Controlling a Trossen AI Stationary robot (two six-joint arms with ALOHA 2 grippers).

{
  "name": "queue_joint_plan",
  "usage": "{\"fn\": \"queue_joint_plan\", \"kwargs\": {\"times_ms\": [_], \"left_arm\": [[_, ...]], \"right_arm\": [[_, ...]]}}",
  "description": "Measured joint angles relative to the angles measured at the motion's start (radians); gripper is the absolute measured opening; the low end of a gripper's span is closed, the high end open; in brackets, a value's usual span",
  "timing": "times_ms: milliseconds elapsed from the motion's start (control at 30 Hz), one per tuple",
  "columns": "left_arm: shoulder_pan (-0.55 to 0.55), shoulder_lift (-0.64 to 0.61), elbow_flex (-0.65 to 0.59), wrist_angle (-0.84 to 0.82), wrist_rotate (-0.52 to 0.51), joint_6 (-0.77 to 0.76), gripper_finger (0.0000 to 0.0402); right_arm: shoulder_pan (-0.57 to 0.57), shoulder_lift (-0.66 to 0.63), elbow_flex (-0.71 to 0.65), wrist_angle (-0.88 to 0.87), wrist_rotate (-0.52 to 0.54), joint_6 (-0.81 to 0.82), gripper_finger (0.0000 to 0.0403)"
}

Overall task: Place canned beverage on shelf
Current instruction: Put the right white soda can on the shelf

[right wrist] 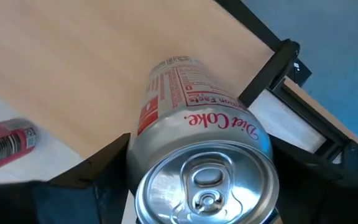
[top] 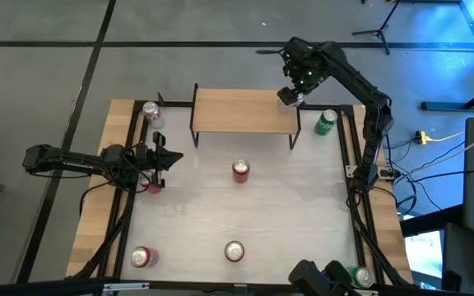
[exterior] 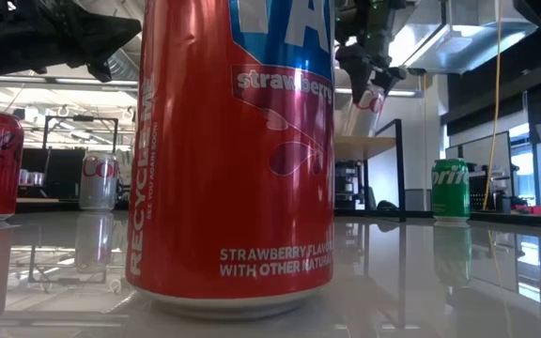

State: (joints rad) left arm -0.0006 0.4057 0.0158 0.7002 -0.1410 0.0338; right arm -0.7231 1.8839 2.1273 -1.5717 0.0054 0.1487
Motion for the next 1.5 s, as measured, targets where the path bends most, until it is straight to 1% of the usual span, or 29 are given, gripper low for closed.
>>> {"fn": "queue_joint_plan", "kwargs": {"times_ms": [167,300,467,833,900,1033,1267,1400,1500], "left_arm": [[0.0,0.0,0.0,0.0,0.0,0.0,0.0002],[0.0,0.0,0.0,0.0,0.0,0.0,0.0002],[0.0,0.0,0.0,0.0,0.0,0.0,0.0002],[0.0,0.0,0.0,0.0,0.0,0.001,0.0002],[0.0,0.0,0.0,0.0,0.0,0.001,0.0002],[0.0,0.0,0.0,0.0,0.0,0.001,0.0002],[0.0,0.0,0.0,0.0,0.0,0.001,0.0002],[0.0,0.0,0.0,0.0,0.0,0.001,0.0002],[0.0,0.0,0.0,0.0,0.0,0.0,0.0002]], "right_arm": [[0.0,0.0,0.0,0.001,0.006,-0.01,0.0334],[0.001,0.0,0.0,0.002,0.022,-0.024,0.035],[0.002,0.0,0.0,0.004,0.056,-0.027,0.0353],[0.003,0.0,0.0,0.001,0.054,-0.05,0.0355],[0.003,-0.009,0.0,0.002,0.033,-0.069,0.0355],[0.011,-0.059,0.002,0.001,0.011,-0.134,0.0355],[0.017,-0.172,-0.039,0.031,0.045,-0.198,0.0355],[0.016,-0.256,-0.125,0.139,0.055,-0.226,0.0356],[0.016,-0.338,-0.229,0.215,0.054,-0.243,0.0356]]}}
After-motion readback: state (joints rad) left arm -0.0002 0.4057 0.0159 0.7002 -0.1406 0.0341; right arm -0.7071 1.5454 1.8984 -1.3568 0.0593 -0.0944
